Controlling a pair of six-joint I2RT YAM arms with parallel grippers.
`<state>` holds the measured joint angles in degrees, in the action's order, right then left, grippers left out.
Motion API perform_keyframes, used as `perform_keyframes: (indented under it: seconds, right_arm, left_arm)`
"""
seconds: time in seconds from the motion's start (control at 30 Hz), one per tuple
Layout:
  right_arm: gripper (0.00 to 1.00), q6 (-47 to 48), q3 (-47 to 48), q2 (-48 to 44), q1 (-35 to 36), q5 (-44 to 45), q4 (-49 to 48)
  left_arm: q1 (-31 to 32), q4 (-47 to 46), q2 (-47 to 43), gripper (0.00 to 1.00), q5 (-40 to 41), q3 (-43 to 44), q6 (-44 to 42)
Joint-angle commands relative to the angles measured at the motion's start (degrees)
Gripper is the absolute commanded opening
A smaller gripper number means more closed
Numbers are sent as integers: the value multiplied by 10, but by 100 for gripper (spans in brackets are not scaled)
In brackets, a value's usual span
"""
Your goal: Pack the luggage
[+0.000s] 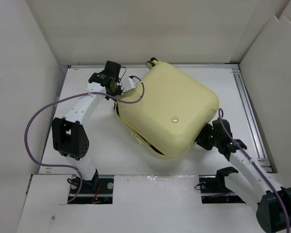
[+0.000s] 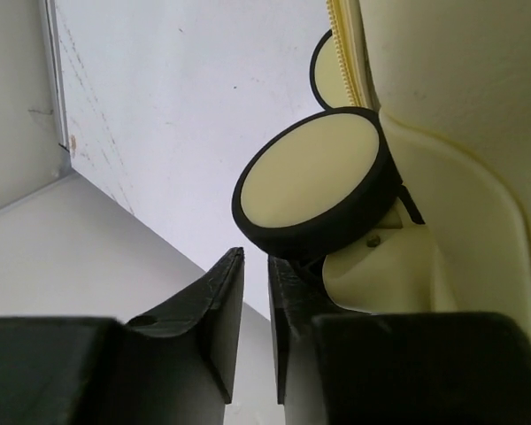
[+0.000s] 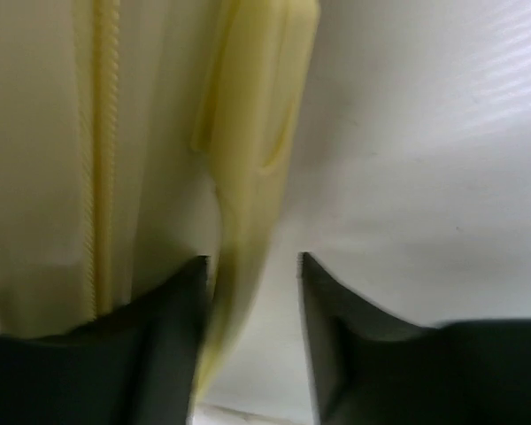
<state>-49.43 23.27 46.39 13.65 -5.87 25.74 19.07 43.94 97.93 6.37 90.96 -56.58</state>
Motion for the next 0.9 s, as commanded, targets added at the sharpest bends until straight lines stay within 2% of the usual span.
perform_keyframes:
  seconds: [0.0,0.03,0.07,0.1,0.13,0.17,0.2,0.33,0.37,0.4,0.43,0.47,0.53,0.57,0.6,0.7,0.8,0.87]
  right_arm:
    - [45,-13,-9,39,4,45,-70]
    - [37,-8,-9,54,-8,45,-79]
    - [30,-1,-9,60,-18,45,-89]
    - [12,7,-9,65,-39,45,-107]
    - [4,24,-3,76,-51,57,-113]
    - [0,41,5,83,-65,57,-118]
    - [0,63,18,93,-78,70,-127]
    - [0,235,126,188,-172,63,-127]
    - [0,312,182,247,-190,63,-120]
    - [0,350,213,280,-209,52,-120]
    - [0,388,245,317,-230,12,-120]
    - [0,461,317,396,-264,-17,-120]
    - [0,523,405,480,-279,-83,-104]
    - [0,549,456,521,-279,-92,-70]
    - [0,598,556,595,-270,-106,-50]
    - [0,703,724,696,-225,-185,18]
    - [0,757,801,726,-170,-187,29]
    - [0,797,839,735,-151,-169,29]
  left_arm:
    - [2,72,-22,17,-19,11,-34]
    - [2,81,-31,28,-3,11,-42]
    - [2,90,-31,34,4,3,-50]
    - [2,98,-46,39,10,3,-57]
    - [2,103,-52,50,15,-6,-67]
    - [2,103,-58,50,15,-6,-67]
    - [2,109,-70,61,15,-11,-74]
    - [7,132,-90,74,-13,-11,-86]
    - [7,132,-90,74,-13,-11,-86]
    - [7,132,-90,75,-18,-11,-86]
    - [7,126,-95,75,-18,-11,-86]
    - [7,119,-95,75,-18,-17,-81]
    - [7,113,-95,75,-24,-17,-67]
    - [7,106,-95,75,-35,-17,-61]
    - [12,92,-95,75,-35,-17,-54]
    - [12,35,-90,74,-47,-23,-10]
    - [12,-12,-85,74,-47,-31,20]
    - [12,-31,-66,80,-54,-31,34]
